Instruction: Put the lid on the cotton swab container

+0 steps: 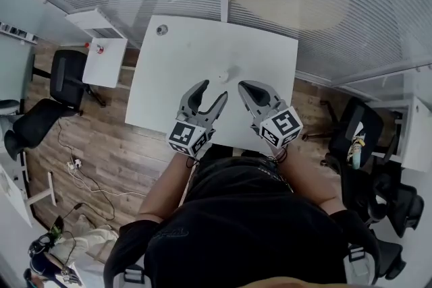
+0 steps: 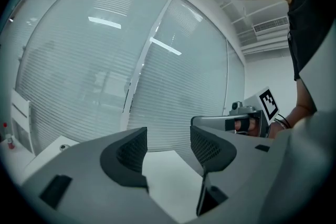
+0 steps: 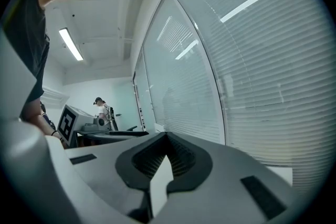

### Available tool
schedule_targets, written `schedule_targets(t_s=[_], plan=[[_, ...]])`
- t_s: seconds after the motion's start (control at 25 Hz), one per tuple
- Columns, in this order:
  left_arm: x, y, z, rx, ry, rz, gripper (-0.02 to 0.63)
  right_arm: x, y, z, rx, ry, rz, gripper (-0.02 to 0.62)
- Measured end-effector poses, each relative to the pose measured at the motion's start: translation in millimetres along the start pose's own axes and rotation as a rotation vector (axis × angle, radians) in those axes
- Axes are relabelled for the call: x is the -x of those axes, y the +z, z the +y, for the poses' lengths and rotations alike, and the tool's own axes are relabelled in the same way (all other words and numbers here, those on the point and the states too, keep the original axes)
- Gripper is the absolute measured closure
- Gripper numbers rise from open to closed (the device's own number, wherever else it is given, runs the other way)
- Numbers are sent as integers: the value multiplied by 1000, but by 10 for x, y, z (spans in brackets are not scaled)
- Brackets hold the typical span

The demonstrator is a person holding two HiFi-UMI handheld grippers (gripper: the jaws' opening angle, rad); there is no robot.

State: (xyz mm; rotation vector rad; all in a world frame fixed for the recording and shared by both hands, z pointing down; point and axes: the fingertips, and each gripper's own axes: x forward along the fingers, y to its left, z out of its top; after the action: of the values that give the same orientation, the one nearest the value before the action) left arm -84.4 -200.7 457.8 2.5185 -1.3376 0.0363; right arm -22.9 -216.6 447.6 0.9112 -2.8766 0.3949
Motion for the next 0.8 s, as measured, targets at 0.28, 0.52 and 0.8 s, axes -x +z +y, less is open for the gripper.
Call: schedule_targets(t_s=[0.28,0.52,0.8], plan=[[-176,-199,350,-24,-23,4,290,-207,-19,-140,-11,-62,4,574],[-445,-527,423,-91,-57,57,259,-277,-27,-258,-26,-104,5,574],[-673,-1055,569,-118,-52,145,253,-286,-150,-259,-41,-104,41,574]])
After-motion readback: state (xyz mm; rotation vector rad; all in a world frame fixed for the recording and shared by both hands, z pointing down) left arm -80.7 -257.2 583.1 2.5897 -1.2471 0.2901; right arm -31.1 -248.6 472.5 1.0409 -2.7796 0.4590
